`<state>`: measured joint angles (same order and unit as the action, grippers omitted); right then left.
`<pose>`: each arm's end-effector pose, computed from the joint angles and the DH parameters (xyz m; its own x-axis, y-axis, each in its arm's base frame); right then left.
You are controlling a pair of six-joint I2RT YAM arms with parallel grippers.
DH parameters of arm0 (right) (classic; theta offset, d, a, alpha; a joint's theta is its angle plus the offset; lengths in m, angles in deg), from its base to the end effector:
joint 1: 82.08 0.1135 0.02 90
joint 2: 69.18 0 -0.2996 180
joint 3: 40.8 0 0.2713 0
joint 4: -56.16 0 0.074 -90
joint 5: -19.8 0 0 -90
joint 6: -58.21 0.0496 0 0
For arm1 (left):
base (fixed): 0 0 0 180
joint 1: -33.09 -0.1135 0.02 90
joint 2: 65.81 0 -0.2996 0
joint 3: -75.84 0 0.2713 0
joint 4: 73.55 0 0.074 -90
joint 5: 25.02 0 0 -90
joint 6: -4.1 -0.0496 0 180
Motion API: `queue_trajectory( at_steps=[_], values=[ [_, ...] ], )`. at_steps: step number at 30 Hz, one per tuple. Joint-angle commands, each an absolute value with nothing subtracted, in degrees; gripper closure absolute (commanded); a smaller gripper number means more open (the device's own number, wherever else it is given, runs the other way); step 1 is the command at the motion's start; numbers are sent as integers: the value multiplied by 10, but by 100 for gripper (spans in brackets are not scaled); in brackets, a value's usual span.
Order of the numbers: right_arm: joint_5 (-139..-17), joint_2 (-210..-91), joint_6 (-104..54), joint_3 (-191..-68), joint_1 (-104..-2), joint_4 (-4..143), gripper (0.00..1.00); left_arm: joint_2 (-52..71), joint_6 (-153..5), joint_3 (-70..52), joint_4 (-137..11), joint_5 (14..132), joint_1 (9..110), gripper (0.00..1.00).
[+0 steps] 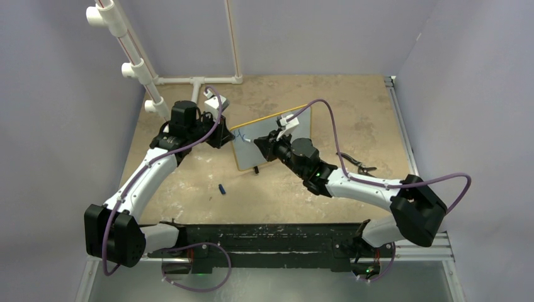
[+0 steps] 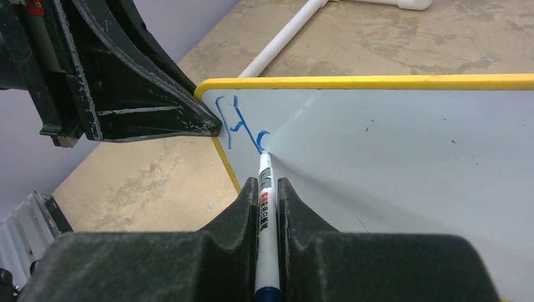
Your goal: Write a sentence on the whiteboard
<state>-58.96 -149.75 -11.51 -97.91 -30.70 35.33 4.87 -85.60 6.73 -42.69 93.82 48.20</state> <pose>0.2212 0.2614 0.2954 -0.2504 0.2313 -0.9401 -0.5949 0.7294 0.3379 0.2749 -0.0990 0.3258 -0.5210 0.1359 -0.8427 0.6187 0.7403 -0.2631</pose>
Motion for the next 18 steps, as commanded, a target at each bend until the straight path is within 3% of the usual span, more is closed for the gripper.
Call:
queue_trajectory(
  at_steps=[1, 18],
  values=[
    [-536, -1477, -116, -973, -310, 360, 100, 34, -871, 69, -449, 940, 480, 100],
    [-549, -1469, -130, -990, -310, 332, 100, 34, -870, 71, -450, 940, 480, 100]
  ],
)
